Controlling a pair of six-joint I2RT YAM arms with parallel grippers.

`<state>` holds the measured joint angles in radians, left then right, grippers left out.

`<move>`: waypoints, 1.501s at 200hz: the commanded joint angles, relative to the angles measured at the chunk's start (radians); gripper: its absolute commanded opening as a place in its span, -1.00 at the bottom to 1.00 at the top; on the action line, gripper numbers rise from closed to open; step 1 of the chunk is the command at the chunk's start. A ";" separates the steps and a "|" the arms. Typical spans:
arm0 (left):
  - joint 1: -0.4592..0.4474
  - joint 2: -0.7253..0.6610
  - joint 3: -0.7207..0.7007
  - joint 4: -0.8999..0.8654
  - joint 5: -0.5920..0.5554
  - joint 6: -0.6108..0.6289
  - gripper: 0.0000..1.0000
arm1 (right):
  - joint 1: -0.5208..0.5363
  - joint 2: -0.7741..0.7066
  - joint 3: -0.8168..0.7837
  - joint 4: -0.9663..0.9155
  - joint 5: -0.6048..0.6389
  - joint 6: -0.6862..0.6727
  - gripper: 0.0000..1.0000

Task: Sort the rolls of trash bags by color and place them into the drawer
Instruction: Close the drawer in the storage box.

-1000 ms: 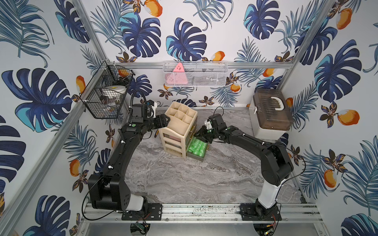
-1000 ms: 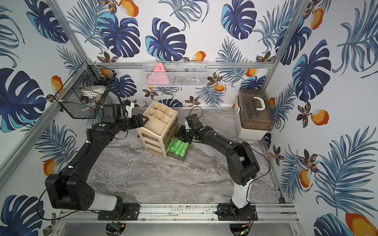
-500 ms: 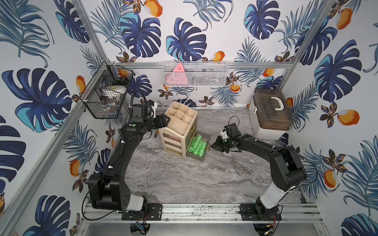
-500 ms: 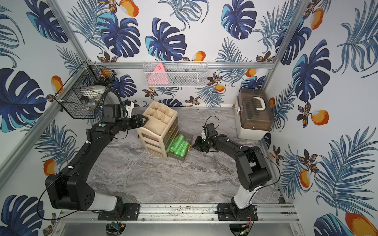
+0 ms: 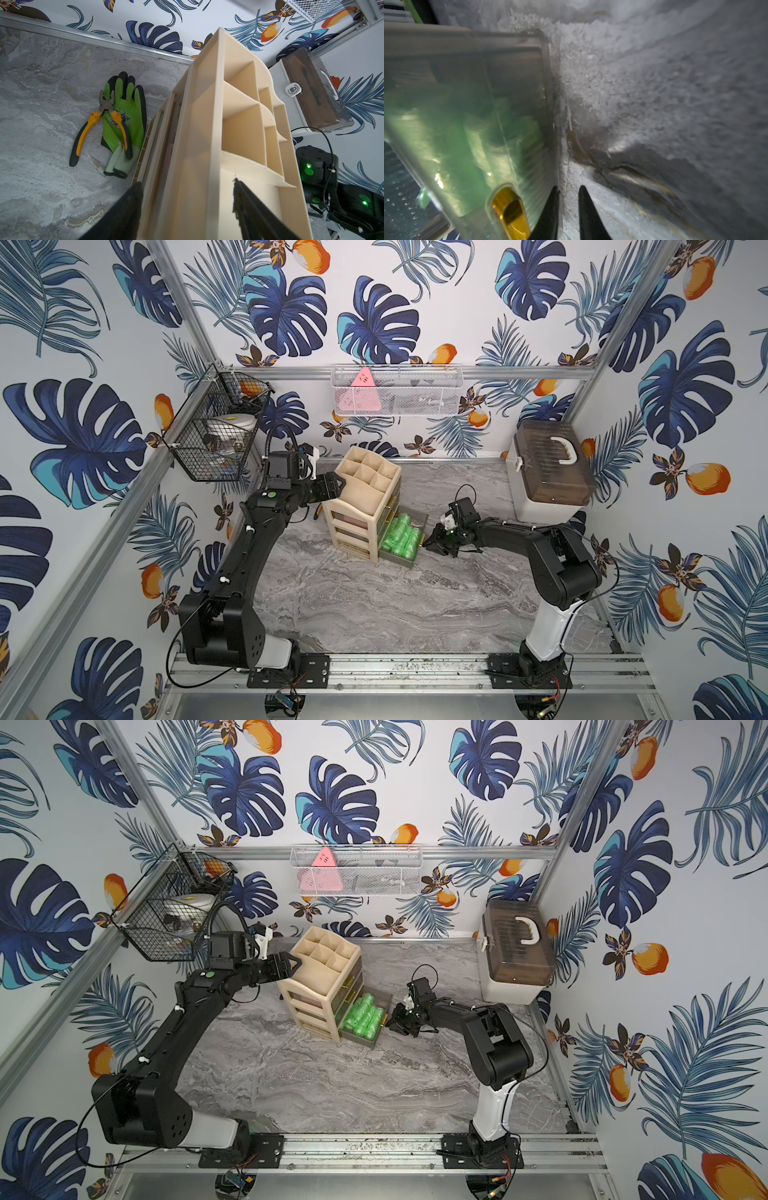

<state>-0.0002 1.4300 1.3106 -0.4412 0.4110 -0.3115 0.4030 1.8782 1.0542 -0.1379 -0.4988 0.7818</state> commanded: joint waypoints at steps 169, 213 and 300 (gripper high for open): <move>0.000 0.012 -0.014 -0.079 -0.021 0.041 0.44 | 0.112 0.127 0.262 0.035 -0.032 0.087 -0.57; -0.001 0.012 -0.018 -0.079 -0.019 0.042 0.44 | 0.140 0.216 0.356 0.040 -0.051 0.122 -0.56; 0.000 0.010 -0.004 -0.084 -0.025 0.039 0.44 | 0.145 0.204 0.331 0.043 -0.053 0.118 -0.52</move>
<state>0.0017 1.4296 1.3045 -0.4210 0.3985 -0.3119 0.5407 2.1094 1.4010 -0.0650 -0.5537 0.9321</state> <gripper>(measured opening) 0.721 0.230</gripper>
